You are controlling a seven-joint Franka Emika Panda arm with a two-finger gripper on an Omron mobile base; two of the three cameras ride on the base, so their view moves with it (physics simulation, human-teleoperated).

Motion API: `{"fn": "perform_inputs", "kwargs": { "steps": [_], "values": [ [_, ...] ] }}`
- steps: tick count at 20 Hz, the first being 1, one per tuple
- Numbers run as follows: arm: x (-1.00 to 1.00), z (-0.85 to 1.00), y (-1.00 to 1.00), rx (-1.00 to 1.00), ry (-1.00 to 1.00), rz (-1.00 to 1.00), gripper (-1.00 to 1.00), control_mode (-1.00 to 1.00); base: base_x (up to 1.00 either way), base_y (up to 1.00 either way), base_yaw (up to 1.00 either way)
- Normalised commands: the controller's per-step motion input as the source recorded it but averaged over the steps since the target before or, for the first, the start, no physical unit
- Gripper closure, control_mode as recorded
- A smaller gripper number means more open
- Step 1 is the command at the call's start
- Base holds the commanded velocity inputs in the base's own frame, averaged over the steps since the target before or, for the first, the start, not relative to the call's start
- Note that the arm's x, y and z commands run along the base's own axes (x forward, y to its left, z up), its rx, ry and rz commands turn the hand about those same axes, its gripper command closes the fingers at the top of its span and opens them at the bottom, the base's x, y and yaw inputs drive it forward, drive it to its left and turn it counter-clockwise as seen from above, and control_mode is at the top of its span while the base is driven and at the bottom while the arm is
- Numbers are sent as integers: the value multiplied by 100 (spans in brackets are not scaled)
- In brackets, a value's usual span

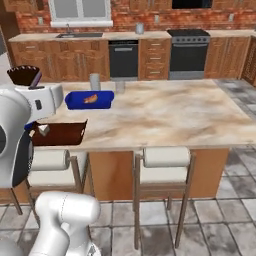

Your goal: Take the cakes from the fridge and place them on the empty tray on the dining counter.

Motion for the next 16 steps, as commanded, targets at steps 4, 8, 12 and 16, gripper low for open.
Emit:
{"fn": "perform_inputs", "kwargs": {
  "steps": [4,8,12,16],
  "values": [
    [0,0,0,0,0,0,100,100,52,67,7],
    [0,0,0,0,0,0,100,100,38,67,4],
    [0,0,0,0,0,0,100,100,57,44,10],
    [0,0,0,0,0,0,100,100,87,-6,30]
  ]
}}
